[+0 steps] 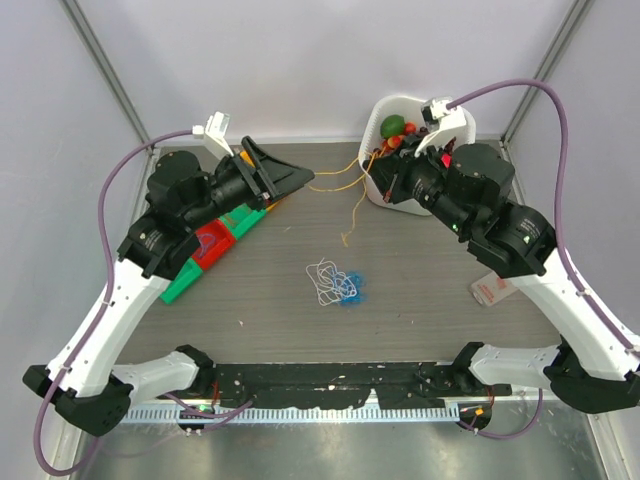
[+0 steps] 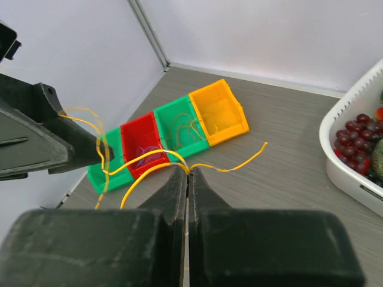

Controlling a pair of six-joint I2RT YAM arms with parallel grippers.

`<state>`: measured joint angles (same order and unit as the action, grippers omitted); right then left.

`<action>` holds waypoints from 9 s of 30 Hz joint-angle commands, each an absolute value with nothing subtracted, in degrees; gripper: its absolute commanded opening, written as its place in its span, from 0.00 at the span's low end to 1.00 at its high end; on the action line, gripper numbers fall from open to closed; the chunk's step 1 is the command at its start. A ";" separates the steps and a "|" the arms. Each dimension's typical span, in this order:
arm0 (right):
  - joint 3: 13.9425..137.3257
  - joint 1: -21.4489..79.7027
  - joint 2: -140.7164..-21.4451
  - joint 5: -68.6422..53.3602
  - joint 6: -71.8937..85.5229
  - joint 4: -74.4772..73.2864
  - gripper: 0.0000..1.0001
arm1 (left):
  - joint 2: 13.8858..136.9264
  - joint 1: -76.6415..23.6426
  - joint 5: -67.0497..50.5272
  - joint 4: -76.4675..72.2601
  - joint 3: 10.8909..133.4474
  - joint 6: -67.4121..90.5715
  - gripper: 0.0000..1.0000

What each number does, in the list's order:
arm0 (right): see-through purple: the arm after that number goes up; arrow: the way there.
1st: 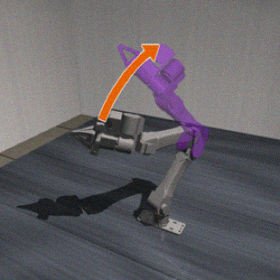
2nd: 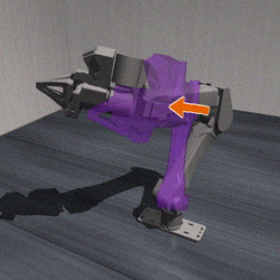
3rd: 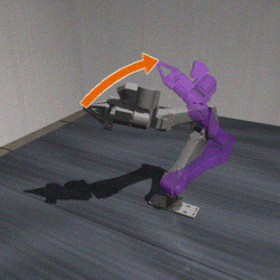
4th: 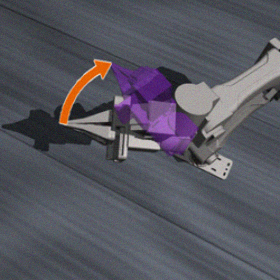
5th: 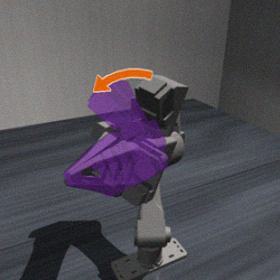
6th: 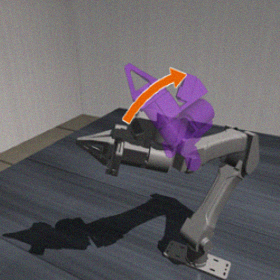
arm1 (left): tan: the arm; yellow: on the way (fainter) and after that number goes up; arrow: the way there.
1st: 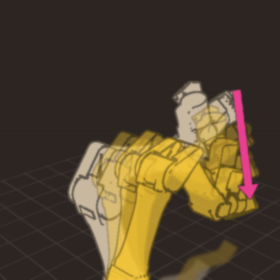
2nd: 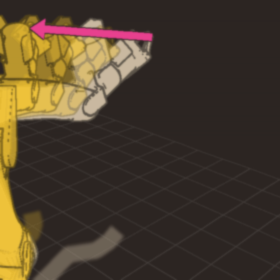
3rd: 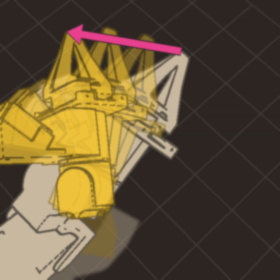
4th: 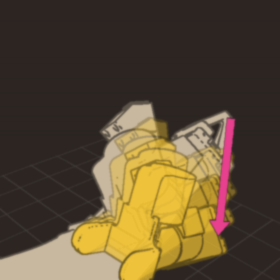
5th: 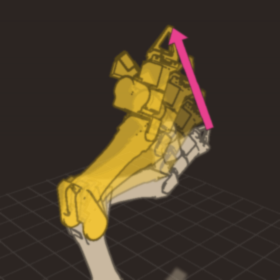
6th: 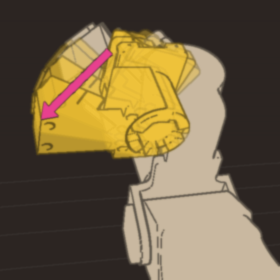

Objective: Untangle the cables

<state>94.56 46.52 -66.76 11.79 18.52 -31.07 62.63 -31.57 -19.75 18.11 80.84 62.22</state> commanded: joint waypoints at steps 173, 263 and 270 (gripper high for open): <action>87.28 26.37 -59.50 8.70 39.46 -52.82 0.75 | 113.66 -7.21 -2.89 -2.40 96.58 31.62 0.00; 85.08 25.31 -59.15 4.92 40.43 -54.93 0.73 | 142.92 -10.55 13.71 55.11 139.13 25.49 0.27; 84.82 25.31 -59.50 4.22 40.52 -54.49 0.73 | 135.62 -10.55 11.87 52.82 138.69 24.70 0.58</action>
<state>85.27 25.47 -60.25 4.93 40.69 -55.77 142.93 -10.74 13.78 52.31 136.75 24.97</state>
